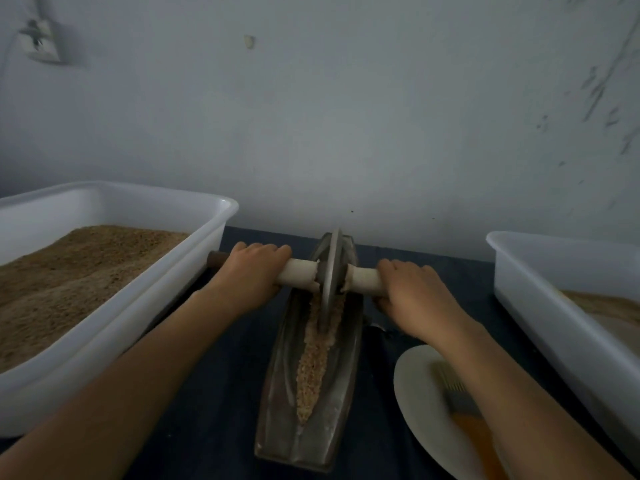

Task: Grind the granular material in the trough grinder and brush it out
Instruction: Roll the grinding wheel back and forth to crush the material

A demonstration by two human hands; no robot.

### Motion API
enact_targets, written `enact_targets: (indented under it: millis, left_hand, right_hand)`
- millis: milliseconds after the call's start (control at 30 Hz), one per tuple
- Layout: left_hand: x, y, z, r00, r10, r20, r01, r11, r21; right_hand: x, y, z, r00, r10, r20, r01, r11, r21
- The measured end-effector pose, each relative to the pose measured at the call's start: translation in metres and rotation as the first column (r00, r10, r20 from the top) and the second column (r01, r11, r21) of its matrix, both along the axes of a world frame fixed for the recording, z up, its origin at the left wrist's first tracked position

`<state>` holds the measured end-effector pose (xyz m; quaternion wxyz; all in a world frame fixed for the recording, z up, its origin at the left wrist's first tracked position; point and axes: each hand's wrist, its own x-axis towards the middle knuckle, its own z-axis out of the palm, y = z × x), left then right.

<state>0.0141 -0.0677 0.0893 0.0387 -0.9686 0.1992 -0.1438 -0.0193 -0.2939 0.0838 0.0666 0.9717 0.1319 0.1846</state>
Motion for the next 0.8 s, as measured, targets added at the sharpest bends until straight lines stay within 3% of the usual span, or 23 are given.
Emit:
enact_targets:
  millis: [133, 267, 400, 633, 700, 800]
  left_hand:
    - [-0.01, 0.003, 0.012, 0.975, 0.026, -0.222, -0.016, 0.999, 0.044]
    - [-0.028, 0.004, 0.029, 0.887, 0.055, -0.458, 0.0, 0.993, 0.119]
    - [-0.04, 0.01, 0.04, 0.818, 0.051, -0.573, 0.065, 0.981, 0.181]
    - [-0.027, 0.011, 0.031, 0.841, 0.022, -0.541, 0.042, 0.994, 0.106]
    - [-0.017, 0.008, 0.023, 0.887, 0.016, -0.461, 0.014, 0.998, 0.062]
    - [-0.006, 0.005, 0.011, 0.963, 0.017, -0.27, -0.01, 1.0, 0.026]
  right_hand:
    - [-0.013, 0.003, 0.014, 0.976, 0.012, -0.217, -0.011, 1.0, 0.004]
    - [-0.033, 0.011, 0.034, 0.868, 0.0, -0.497, 0.003, 1.0, 0.005]
    - [-0.051, 0.011, 0.046, 0.771, 0.064, -0.634, -0.036, 0.998, 0.057]
    - [-0.041, 0.011, 0.044, 0.783, 0.052, -0.62, -0.003, 0.997, 0.081]
    - [-0.031, 0.009, 0.037, 0.843, 0.025, -0.537, 0.015, 0.997, 0.07]
    - [-0.015, 0.006, 0.02, 0.959, 0.004, -0.284, 0.006, 0.999, 0.034]
